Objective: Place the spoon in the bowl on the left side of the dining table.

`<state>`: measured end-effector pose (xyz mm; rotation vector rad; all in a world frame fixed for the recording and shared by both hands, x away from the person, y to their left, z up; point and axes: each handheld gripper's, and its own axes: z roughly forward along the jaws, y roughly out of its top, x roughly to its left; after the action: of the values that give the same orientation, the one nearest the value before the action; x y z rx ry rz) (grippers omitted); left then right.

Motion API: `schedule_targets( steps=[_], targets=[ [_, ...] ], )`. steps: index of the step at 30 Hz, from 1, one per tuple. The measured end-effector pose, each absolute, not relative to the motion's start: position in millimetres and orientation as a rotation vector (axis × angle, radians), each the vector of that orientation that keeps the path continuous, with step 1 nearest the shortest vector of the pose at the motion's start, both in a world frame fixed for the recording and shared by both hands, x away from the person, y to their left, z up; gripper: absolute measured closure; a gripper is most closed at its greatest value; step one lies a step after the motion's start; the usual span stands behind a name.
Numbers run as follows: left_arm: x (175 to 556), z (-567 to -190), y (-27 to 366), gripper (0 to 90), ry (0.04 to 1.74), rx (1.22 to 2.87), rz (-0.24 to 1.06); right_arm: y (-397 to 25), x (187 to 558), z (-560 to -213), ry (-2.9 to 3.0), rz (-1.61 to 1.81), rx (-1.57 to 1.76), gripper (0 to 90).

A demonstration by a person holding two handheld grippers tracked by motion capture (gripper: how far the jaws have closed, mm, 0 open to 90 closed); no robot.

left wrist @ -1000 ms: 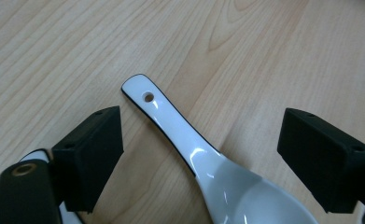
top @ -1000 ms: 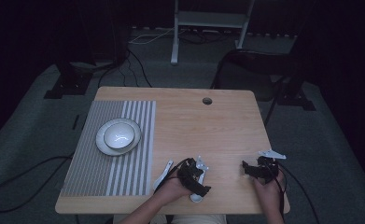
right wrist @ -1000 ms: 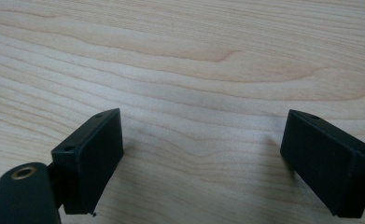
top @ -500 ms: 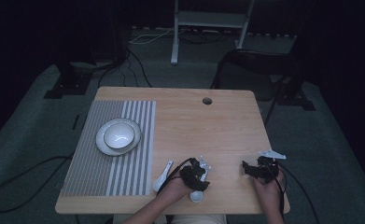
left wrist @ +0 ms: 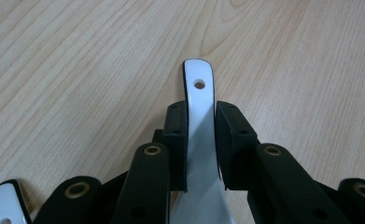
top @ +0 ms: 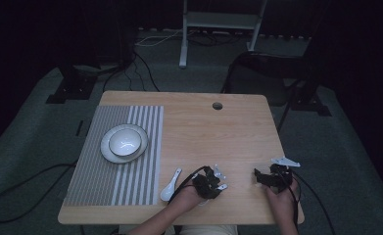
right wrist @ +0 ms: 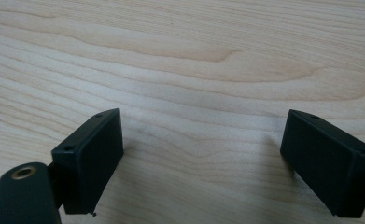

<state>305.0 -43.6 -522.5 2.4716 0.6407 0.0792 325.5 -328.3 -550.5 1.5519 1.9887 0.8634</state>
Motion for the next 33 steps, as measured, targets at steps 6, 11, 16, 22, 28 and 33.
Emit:
schedule_targets(
  steps=[6, 11, 16, 22, 28, 33],
  targets=[
    [304, -519, -41, 75.2, 0.651, 2.444, 0.07, -328, 325, -550, 1.989, 0.863, 1.552, 12.4],
    [306, -514, -35, 75.4, 0.667, 2.408, 0.07, -328, 325, -550, 1.989, 0.863, 1.552, 12.4],
    [307, -506, -30, 75.7, 0.672, 2.375, 0.062, -328, 326, -550, 1.99, 0.863, 1.55, 12.4],
    [309, -498, -25, 84.9, 0.683, 2.335, 0.046, -328, 325, -550, 1.989, 0.863, 1.552, 12.4],
    [309, -492, -22, 85.3, 0.675, 2.323, 0.048, -328, 326, -550, 1.988, 0.863, 1.553, 12.4],
    [307, -486, -20, 85.4, 0.653, 2.312, 0.047, -328, 326, -550, 1.988, 0.863, 1.553, 12.5]
  ],
)
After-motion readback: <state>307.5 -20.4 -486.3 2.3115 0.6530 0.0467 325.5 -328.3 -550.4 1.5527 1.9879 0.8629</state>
